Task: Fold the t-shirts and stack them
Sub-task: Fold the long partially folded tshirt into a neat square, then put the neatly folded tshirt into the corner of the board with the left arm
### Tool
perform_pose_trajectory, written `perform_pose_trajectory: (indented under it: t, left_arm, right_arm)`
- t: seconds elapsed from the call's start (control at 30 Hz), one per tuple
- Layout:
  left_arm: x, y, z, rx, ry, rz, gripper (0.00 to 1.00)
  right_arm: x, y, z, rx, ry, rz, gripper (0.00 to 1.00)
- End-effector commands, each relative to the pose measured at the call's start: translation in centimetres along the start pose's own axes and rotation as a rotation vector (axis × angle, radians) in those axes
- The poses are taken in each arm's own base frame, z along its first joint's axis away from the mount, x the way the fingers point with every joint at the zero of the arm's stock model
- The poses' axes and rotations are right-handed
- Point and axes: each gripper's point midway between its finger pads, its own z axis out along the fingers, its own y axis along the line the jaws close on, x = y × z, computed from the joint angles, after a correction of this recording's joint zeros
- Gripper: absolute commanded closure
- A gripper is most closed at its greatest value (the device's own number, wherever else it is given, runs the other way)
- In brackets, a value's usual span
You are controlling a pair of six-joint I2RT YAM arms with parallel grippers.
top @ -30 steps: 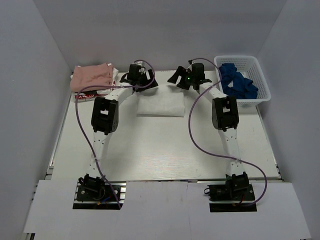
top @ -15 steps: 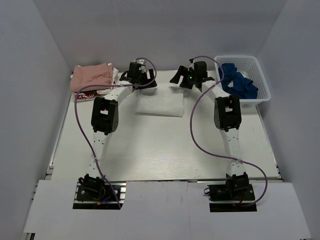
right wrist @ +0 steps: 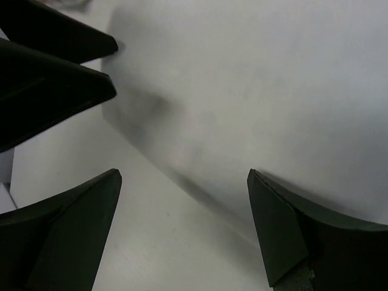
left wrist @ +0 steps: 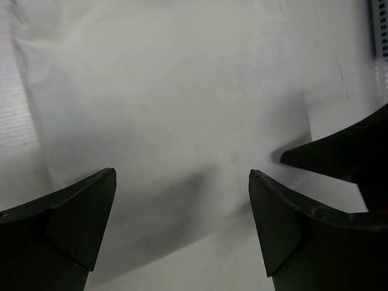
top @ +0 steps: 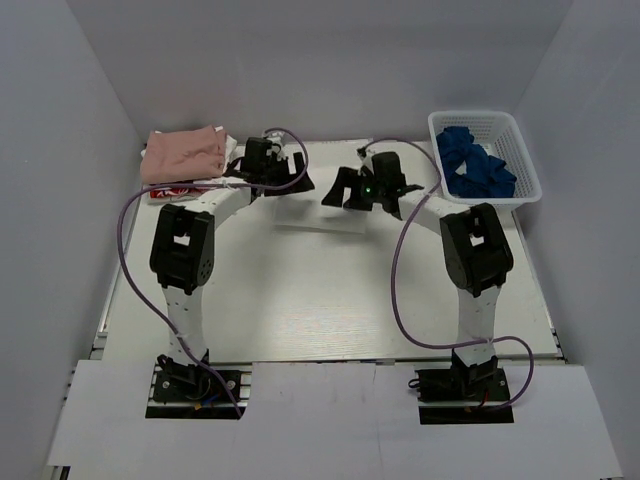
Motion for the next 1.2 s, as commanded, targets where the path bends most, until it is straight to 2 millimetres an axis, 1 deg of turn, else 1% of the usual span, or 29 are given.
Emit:
perform_pose_trajectory:
  t: [0.0,0.07,0.1,0.13,0.17,0.23,0.3,0.33,0.4,0.43,0.47,0.5,0.53,0.57,0.6,0.63,0.67,0.77,0.83,0.87,0.9,0.93,0.97,1.0,1.03,1.07,1.1,1.13,1.17]
  left_arm:
    - [2.3,-1.9,-0.1,0.114,0.053,-0.023,0.00]
    - [4.4,-0.6,0.3,0.072,0.099,-0.042,0.00]
    - [6.1,0.4,0.4,0.042,0.129,-0.054,0.00]
    - [7.0,1.5,0.4,-0.006,0.142,-0.061,0.00]
    - [7.8,2.3,0.2,-0.024,0.165,-0.077,0.00]
    - [9.7,4.6,-0.1,-0.106,0.196,-0.108,0.00]
    - [10.9,6.0,-0.8,-0.180,0.215,-0.111,0.00]
    - [10.4,6.5,-1.0,-0.209,0.196,-0.096,0.00]
    - [10.0,6.1,-1.9,-0.203,0.183,-0.083,0.00]
    - [9.3,5.7,-2.3,-0.197,0.166,-0.079,0.00]
    - [8.7,5.3,-2.7,-0.190,0.149,-0.075,0.00]
    - [7.0,4.9,-3.7,-0.197,0.102,-0.054,0.00]
    - [6.3,4.7,-4.4,-0.206,0.085,-0.050,0.00]
    - [5.4,4.4,-5.0,-0.208,0.061,-0.045,0.00]
    - [5.2,4.3,-5.6,-0.216,0.046,-0.042,0.00]
    - [4.1,3.4,-6.8,-0.202,0.010,-0.048,0.00]
    - [4.5,3.7,-7.4,-0.218,0.008,-0.048,0.00]
    - [3.9,4.5,-8.6,-0.280,-0.042,-0.066,0.00]
    - [3.7,5.4,-8.8,-0.339,-0.058,-0.079,0.00]
    - [3.4,6.4,-8.9,-0.385,-0.057,-0.100,0.00]
    - [4.1,7.2,-8.1,-0.411,-0.027,-0.103,0.00]
    - [4.1,7.9,-7.8,-0.434,-0.019,-0.136,0.00]
    - [3.5,7.8,-7.5,-0.436,-0.013,-0.137,0.00]
    - [3.3,8.3,-7.0,-0.444,-0.015,-0.155,0.00]
    - [4.4,8.7,-5.7,-0.436,0.025,-0.161,0.00]
    - [4.0,8.5,-5.0,-0.421,0.025,-0.162,0.00]
    - [4.2,8.5,-4.3,-0.410,0.038,-0.164,0.00]
    - [3.8,8.4,-3.7,-0.400,0.037,-0.165,0.00]
    - [5.0,8.9,-2.6,-0.400,0.072,-0.170,0.00]
  right_arm:
    - [2.8,-0.4,0.4,-0.067,0.003,0.104,0.10]
    - [3.3,-1.1,0.3,-0.070,-0.012,0.167,0.10]
    - [5.4,-2.8,0.0,-0.029,0.013,0.205,0.10]
    - [5.9,-3.1,0.0,-0.023,0.013,0.209,0.10]
    - [7.5,-4.3,-0.3,0.012,0.032,0.220,0.10]
    - [8.4,-5.3,-0.6,0.039,0.041,0.238,0.10]
    - [10.2,-6.6,-1.2,0.068,0.069,0.264,0.10]
    - [10.9,-6.7,-1.5,0.059,0.083,0.266,0.10]
    - [10.8,-6.5,-2.1,0.049,0.078,0.249,0.10]
    - [10.9,-5.6,-2.5,0.015,0.088,0.238,0.10]
    - [10.6,-5.3,-2.8,0.009,0.083,0.229,0.10]
    - [10.7,-4.7,-3.1,-0.002,0.092,0.192,0.10]
    - [9.0,-3.5,-4.0,-0.020,0.056,0.159,0.10]
    - [8.8,-3.1,-4.4,-0.018,0.056,0.144,0.10]
    - [7.9,-2.3,-5.1,-0.023,0.034,0.100,0.10]
    - [7.1,-1.5,-5.9,-0.034,0.010,0.078,0.10]
    - [6.9,-1.6,-6.2,-0.014,-0.003,0.055,0.10]
    - [6.3,-1.0,-8.2,0.005,-0.046,0.007,0.10]
    - [6.7,-0.9,-8.7,0.009,-0.042,0.007,0.10]
    - [6.8,-0.7,-9.3,0.005,-0.045,0.007,0.10]
    - [7.1,-0.5,-9.6,0.003,-0.039,0.006,0.10]
    - [7.1,-0.4,-9.8,-0.001,-0.037,0.001,0.10]
    - [7.3,-0.2,-10.1,0.003,-0.037,0.001,0.10]
    - [7.1,-0.2,-10.6,0.012,-0.049,-0.008,0.10]
    - [7.1,-0.2,-10.7,0.017,-0.054,-0.020,0.10]
    - [7.3,-0.6,-10.9,0.037,-0.042,-0.015,0.10]
    - [7.0,-1.1,-11.0,0.065,-0.049,-0.019,0.10]
    - [6.7,-1.1,-11.1,0.073,-0.052,-0.024,0.10]
    - [7.1,-1.4,-11.1,0.088,-0.037,-0.023,0.10]
